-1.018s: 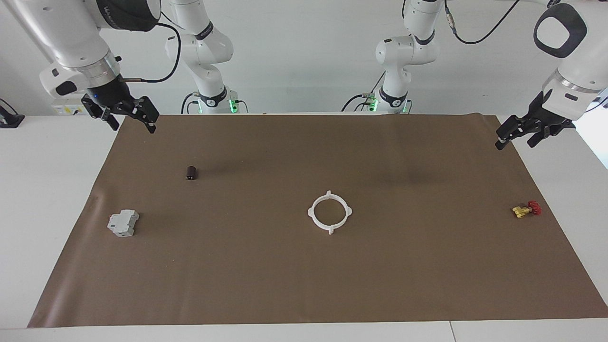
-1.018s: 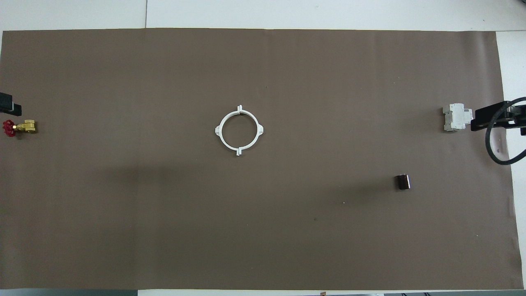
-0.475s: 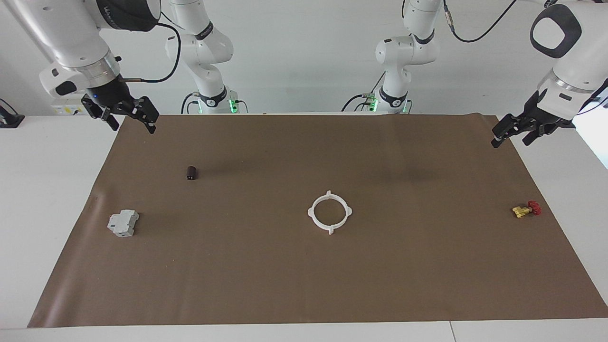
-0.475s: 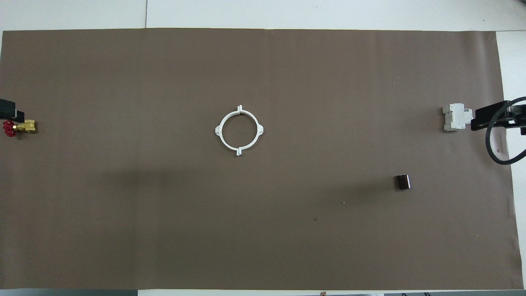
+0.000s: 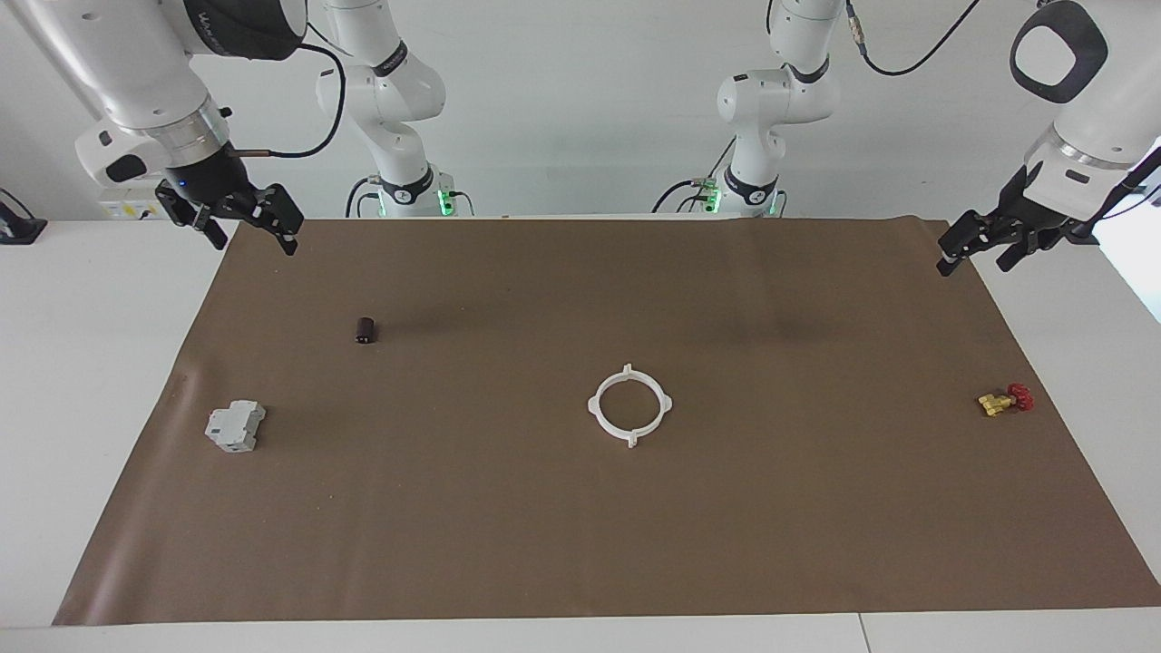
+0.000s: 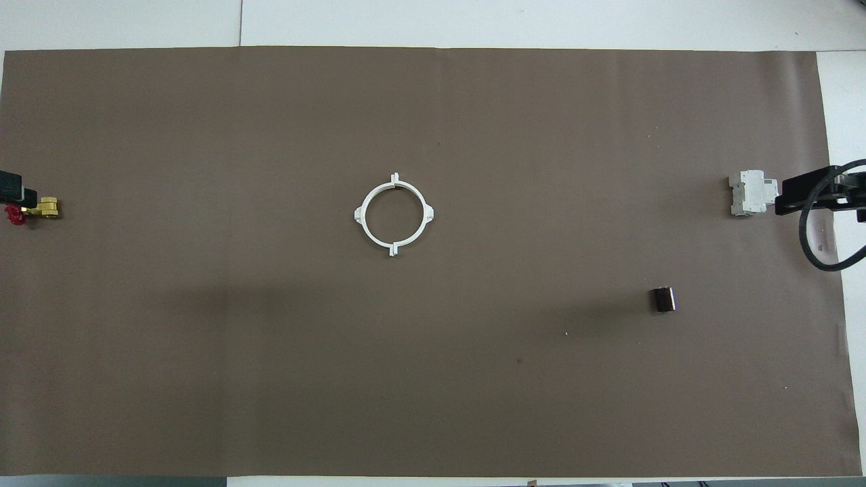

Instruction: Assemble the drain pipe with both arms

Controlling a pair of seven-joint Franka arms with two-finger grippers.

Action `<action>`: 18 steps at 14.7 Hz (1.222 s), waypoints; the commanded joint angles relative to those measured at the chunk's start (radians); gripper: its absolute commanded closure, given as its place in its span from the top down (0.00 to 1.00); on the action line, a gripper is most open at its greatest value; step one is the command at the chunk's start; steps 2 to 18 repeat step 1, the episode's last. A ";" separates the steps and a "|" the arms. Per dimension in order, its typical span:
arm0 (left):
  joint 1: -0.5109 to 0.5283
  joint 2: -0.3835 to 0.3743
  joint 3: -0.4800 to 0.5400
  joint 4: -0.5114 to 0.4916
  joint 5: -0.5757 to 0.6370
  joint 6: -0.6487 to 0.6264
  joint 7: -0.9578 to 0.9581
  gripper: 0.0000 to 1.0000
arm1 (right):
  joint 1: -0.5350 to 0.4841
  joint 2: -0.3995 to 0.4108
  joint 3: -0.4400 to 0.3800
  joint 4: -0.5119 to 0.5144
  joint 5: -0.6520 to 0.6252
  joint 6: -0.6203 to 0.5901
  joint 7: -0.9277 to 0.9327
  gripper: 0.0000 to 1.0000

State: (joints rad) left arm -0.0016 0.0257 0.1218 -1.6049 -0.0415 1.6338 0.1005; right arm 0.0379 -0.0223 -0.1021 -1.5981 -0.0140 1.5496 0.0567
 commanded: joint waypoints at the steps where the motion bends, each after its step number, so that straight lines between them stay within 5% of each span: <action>1: 0.000 -0.029 -0.002 -0.038 0.017 0.028 0.010 1.00 | -0.004 -0.007 0.002 -0.003 0.012 0.010 -0.024 1.00; 18: 0.000 -0.029 -0.002 -0.038 0.017 0.028 0.010 1.00 | -0.004 -0.007 0.002 -0.003 0.012 0.010 -0.024 1.00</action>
